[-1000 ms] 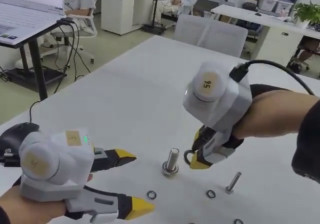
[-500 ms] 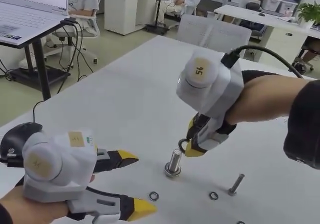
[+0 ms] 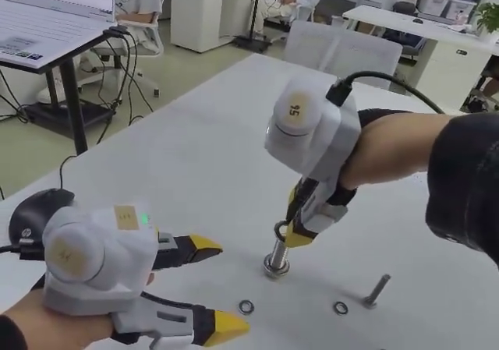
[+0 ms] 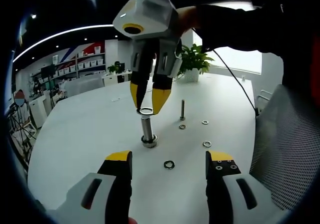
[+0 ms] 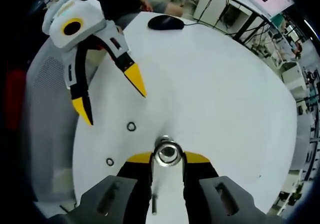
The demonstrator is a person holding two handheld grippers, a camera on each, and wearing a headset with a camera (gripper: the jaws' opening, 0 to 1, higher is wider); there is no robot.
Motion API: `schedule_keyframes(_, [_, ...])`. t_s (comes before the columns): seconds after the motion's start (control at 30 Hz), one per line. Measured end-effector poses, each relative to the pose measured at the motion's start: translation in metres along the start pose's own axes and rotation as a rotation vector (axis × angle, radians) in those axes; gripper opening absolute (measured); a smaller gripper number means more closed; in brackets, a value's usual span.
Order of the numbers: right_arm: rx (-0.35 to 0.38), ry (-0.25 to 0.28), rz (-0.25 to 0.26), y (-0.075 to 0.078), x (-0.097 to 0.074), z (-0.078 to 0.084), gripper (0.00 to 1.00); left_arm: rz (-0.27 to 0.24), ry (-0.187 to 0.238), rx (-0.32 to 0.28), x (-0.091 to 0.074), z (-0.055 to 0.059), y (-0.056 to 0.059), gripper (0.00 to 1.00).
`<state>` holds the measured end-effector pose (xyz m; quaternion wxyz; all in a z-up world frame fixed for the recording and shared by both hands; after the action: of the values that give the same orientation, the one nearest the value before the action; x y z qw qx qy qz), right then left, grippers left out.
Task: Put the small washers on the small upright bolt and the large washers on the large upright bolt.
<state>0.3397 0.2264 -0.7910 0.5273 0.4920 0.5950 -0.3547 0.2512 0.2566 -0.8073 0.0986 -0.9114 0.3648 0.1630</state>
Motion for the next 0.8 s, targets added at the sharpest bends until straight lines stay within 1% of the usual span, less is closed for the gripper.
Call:
schedule_keyframes(0.23, [0.005,-0.016,-0.014,-0.001,0.004,0.003,0.23,0.000,0.000,-0.002,0.000,0.001,0.000,0.58])
schedule_keyframes(0.8, [0.002,-0.036,-0.040,-0.002,0.016,0.004,0.24,-0.003,-0.004,-0.004,0.000,0.002,0.000,0.57])
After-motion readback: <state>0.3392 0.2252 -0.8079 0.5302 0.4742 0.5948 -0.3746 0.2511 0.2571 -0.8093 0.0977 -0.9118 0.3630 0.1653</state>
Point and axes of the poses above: the centre of the closed fingertips' face, and the gripper's own axes: x roughly forward along the fingers, y roughly to its right, z roughly out of its underside, the point moved 1 cm from there along -x, roughly backward along the fingers, and after that the axes turned 3 degrees about x, right-handed, at the moved point
